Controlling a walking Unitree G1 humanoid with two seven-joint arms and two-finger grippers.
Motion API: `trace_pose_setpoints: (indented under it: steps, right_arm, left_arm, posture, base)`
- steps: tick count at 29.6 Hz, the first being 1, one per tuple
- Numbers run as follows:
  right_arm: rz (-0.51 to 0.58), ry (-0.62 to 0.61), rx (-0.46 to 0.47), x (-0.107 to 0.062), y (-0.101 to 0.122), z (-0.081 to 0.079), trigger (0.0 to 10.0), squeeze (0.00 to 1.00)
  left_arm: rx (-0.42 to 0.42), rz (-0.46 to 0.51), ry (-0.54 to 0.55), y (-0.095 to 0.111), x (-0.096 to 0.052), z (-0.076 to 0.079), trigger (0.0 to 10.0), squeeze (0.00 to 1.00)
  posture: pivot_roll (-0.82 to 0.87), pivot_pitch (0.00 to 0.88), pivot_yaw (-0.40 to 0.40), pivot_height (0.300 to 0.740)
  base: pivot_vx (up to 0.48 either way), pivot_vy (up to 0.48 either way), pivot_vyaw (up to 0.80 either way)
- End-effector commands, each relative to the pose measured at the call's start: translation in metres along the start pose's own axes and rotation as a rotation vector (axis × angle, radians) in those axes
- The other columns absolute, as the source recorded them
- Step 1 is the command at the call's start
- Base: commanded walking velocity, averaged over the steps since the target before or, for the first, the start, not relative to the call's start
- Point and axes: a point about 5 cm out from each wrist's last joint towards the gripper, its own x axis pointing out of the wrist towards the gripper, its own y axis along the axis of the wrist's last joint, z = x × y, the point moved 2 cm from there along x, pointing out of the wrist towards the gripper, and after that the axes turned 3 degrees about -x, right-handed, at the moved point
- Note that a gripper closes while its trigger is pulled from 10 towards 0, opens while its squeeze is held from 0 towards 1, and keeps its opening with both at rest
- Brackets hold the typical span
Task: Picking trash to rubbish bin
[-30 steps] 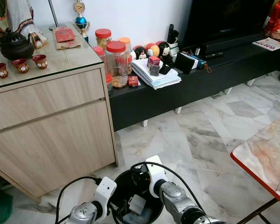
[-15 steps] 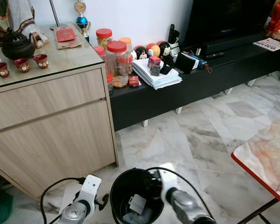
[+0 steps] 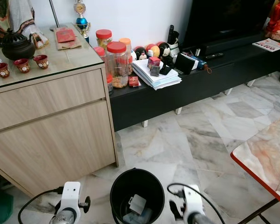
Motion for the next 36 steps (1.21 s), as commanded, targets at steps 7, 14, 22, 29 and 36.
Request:
trace_pose_setpoints:
  steps: [7,14,22,29,36]
  right_arm:
    - [0.019,-0.018,0.047,0.001,0.004,0.001,10.0,0.0]
    - [0.049,-0.008,0.049,0.004,0.017,-0.004,10.0,0.0]
    - [0.052,-0.008,0.057,0.004,0.018,-0.006,10.0,0.0]
    - [0.037,-0.011,0.065,0.002,0.01,-0.007,10.0,0.0]
    - [0.033,-0.001,0.058,0.002,0.006,-0.009,10.0,0.0]
  left_arm:
    - [-0.042,-0.061,0.036,-0.02,-0.006,-0.002,10.0,0.0]
    - [-0.04,-0.088,0.034,-0.028,-0.008,-0.002,10.0,0.0]
    - [0.005,-0.119,0.022,-0.038,-0.012,-0.004,10.0,0.0]
    - [0.017,-0.159,0.025,-0.052,-0.018,-0.008,10.0,0.0]
    - [0.024,-0.151,0.019,-0.049,-0.017,-0.009,10.0,0.0]
  posture:
    - [0.03,0.027,-0.025,0.74]
    - [0.02,0.018,-0.021,0.74]
    - [0.02,0.022,-0.014,0.74]
    - [0.02,0.019,-0.004,0.74]
    - [0.02,0.005,0.001,0.74]
  base:
    - [0.0,0.0,0.0]
    - [0.0,0.0,0.0]
    - [0.0,0.0,0.0]
    - [0.0,0.0,0.0]
    - [0.0,0.0,0.0]
